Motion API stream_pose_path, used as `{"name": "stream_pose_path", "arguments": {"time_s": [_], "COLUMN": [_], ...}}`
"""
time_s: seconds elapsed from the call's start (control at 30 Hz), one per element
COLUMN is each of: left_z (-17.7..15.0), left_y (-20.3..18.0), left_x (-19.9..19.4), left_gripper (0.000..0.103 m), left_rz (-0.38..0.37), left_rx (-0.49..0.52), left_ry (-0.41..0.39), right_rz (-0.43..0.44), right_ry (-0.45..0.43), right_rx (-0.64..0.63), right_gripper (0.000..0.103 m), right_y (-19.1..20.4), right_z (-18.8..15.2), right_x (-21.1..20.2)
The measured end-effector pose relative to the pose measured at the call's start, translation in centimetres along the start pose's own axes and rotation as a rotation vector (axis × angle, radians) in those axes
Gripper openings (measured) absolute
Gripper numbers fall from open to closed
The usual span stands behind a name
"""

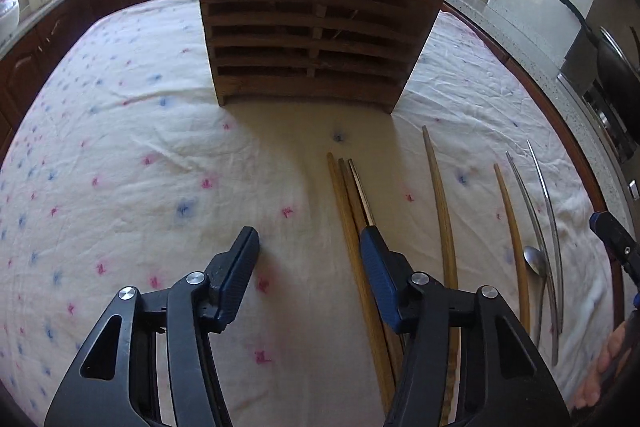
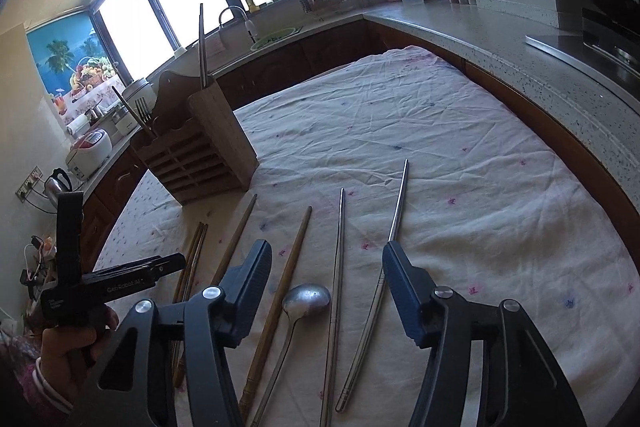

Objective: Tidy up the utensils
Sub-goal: 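Move both open tools back down to the remaining utensils, then close the left tool on a wooden chopstick while the right tool grasps a metal chopstick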

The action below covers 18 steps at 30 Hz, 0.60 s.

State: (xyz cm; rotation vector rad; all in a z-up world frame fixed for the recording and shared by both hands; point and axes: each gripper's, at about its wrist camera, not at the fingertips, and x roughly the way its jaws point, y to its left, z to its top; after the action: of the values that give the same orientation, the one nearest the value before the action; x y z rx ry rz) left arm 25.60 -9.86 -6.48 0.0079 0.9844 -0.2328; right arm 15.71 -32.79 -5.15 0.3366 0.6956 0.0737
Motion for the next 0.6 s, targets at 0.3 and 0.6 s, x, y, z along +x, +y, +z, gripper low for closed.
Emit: {"name": "stream_pose_path", "arguments": {"time_s": [0.3,0.6], "left_z": [-0.6,1.9], "left_y": [-0.3,0.7], "left_x": [0.0,1.2], "left_gripper": [0.045,0.026], "left_rz": [0.034,0.002], "left_rx": [0.109,0.036], "left_ry": [0.01,0.026], "right_rz": [-0.009,-0.113], "right_ry": [0.073,0.211], "right_rx": [-0.051,-0.187], "right_gripper": [0.046,0.025], "right_y": [0.3,1.2], "right_z": [1.4,2.9], "right_x": [3.5,10.1]}}
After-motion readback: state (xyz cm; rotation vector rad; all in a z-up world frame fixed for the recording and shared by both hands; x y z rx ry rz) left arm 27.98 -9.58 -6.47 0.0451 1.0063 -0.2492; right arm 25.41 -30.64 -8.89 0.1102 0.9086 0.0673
